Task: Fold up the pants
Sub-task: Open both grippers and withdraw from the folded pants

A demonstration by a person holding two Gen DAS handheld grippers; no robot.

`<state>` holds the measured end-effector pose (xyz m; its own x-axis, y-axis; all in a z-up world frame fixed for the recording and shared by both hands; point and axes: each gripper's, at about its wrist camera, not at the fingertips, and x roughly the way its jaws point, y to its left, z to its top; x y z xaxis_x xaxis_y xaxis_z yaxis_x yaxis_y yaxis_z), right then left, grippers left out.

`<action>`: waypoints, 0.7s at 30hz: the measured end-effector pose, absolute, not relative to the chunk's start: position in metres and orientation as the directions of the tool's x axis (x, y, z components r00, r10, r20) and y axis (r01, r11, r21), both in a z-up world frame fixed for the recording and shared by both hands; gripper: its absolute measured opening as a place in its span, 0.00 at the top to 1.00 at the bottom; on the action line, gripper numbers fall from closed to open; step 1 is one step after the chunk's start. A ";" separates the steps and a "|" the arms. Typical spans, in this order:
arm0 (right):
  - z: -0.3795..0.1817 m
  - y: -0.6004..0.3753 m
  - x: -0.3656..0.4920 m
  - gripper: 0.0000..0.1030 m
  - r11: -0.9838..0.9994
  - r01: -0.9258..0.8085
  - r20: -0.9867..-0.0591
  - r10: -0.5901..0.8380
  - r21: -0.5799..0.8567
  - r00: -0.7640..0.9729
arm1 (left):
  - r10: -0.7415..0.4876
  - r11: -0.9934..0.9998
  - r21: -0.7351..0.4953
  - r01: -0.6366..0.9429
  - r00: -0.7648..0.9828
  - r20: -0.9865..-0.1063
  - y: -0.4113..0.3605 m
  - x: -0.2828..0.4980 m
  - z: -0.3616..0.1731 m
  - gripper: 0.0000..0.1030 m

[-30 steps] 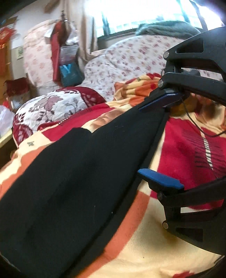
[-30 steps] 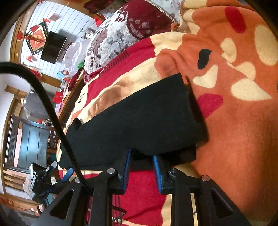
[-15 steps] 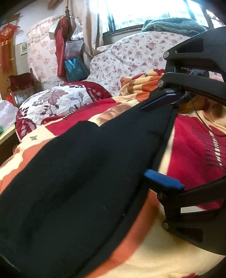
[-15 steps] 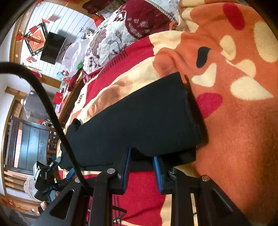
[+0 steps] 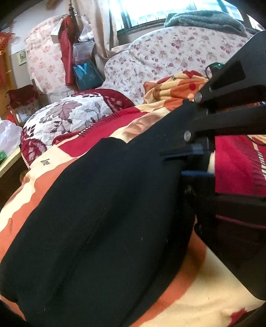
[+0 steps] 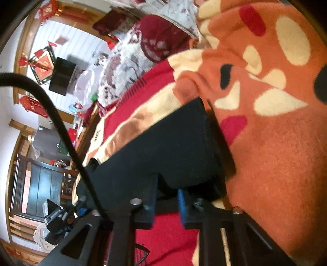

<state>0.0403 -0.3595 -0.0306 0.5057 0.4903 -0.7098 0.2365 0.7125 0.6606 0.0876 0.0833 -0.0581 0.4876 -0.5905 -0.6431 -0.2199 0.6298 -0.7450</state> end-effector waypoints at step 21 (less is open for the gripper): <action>-0.032 -0.341 0.040 0.94 0.794 0.198 -0.779 0.456 0.574 0.432 | -0.439 0.810 -0.569 -0.139 0.500 -0.747 0.084 0.056 -0.051 0.95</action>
